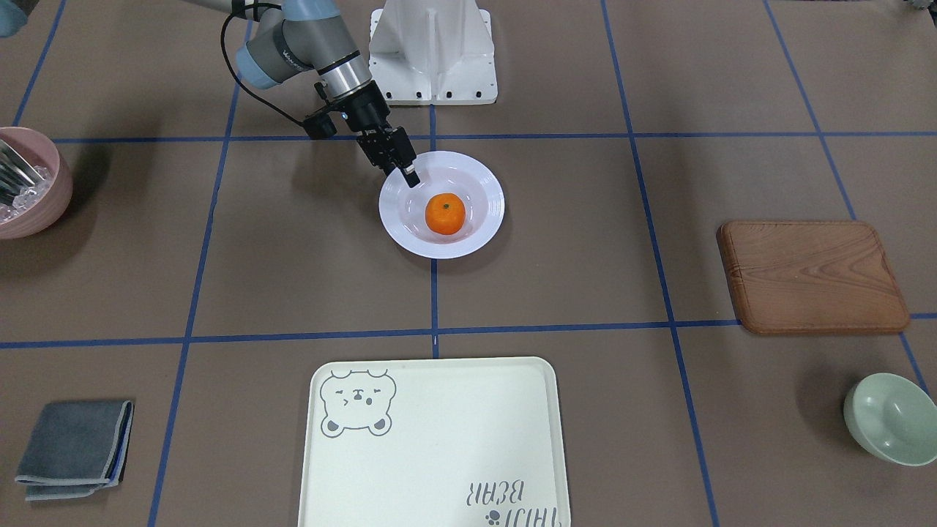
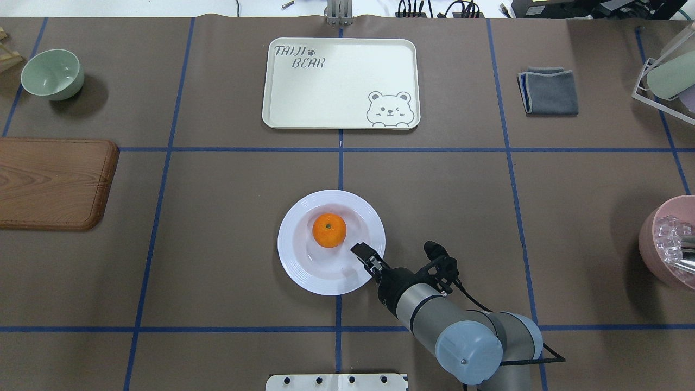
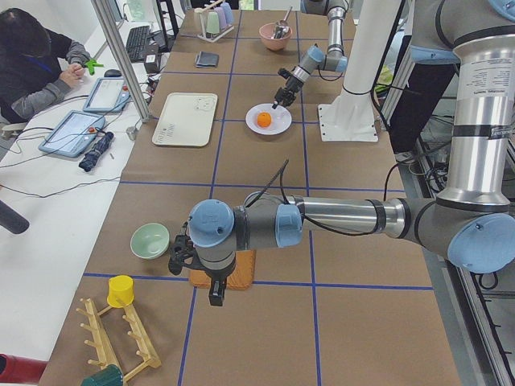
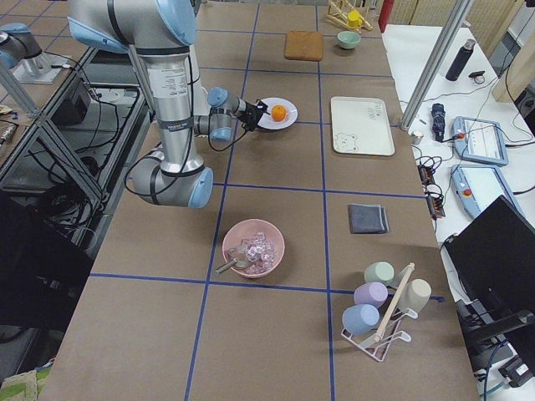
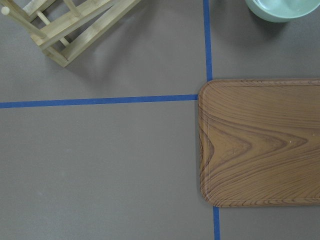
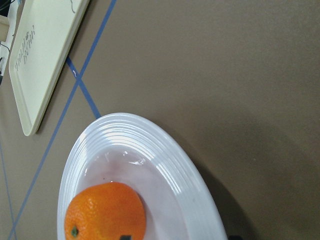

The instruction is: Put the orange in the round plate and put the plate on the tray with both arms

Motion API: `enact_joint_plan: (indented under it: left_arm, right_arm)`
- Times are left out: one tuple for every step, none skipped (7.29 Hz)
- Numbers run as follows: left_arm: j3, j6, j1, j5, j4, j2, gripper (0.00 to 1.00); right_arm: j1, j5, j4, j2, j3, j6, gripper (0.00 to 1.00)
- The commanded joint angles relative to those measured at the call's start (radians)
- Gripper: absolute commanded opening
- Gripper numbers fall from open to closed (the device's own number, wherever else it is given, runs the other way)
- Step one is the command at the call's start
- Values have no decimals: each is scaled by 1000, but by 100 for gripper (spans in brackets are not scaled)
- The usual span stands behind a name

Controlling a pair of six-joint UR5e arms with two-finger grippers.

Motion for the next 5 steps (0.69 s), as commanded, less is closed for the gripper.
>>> enact_joint_plan:
  left_arm:
    - [2,0,0,0,-1,0,98]
    - [0,0,0,0,-2,0,98]
    - [0,0,0,0,-2,0,98]
    - [0,0,2,0,-2,0,98]
    - [0,0,0,0,-4,0,98]
  right_arm:
    - [0,0,0,1,-8,1,67]
    - [1,2,2,4,-6,-1,40]
    - [0,2,0,4,-8,-5,0]
    - [-2,2,-1,2,-9,-7,0]
    - [0,3,0,4,-8,-10,0]
